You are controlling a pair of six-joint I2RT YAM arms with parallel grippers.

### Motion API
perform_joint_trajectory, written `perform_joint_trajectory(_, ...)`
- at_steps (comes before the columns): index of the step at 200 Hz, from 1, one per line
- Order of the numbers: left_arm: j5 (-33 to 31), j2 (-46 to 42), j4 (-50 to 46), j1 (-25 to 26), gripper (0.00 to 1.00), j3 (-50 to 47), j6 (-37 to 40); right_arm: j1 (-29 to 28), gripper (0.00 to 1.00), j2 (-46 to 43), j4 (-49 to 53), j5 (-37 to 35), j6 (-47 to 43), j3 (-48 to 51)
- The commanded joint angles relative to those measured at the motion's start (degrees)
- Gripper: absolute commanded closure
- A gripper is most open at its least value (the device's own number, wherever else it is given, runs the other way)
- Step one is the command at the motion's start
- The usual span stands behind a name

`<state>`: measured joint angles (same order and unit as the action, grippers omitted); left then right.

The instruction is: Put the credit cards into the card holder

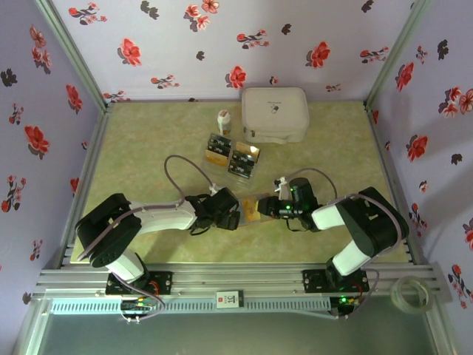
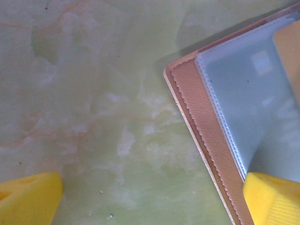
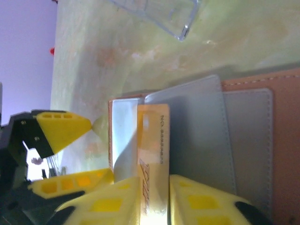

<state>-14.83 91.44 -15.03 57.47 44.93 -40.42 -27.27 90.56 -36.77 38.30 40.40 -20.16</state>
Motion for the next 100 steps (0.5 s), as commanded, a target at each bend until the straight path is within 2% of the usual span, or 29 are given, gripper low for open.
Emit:
perform_joint_trajectory(1, -0.11, 0.62, 0.73, -0.25, 0.00, -0.89, -0.94, -0.07, 0.64, -1.83, 7.54, -3.26, -1.87, -0.74)
perform_joint_trajectory(40, 0.08, -1.53, 0.79, -1.86, 0.00, -1.42, -1.09, -0.07, 0.42, -7.36, 17.06, -6.09, -4.29, -3.46)
perform_joint_trajectory(100, 0.80, -5.99, -1.76, -4.72, 0.00, -1.05, 0.23, -0.35, 0.39, -15.95, 30.43, -8.98, -6.85, -9.42)
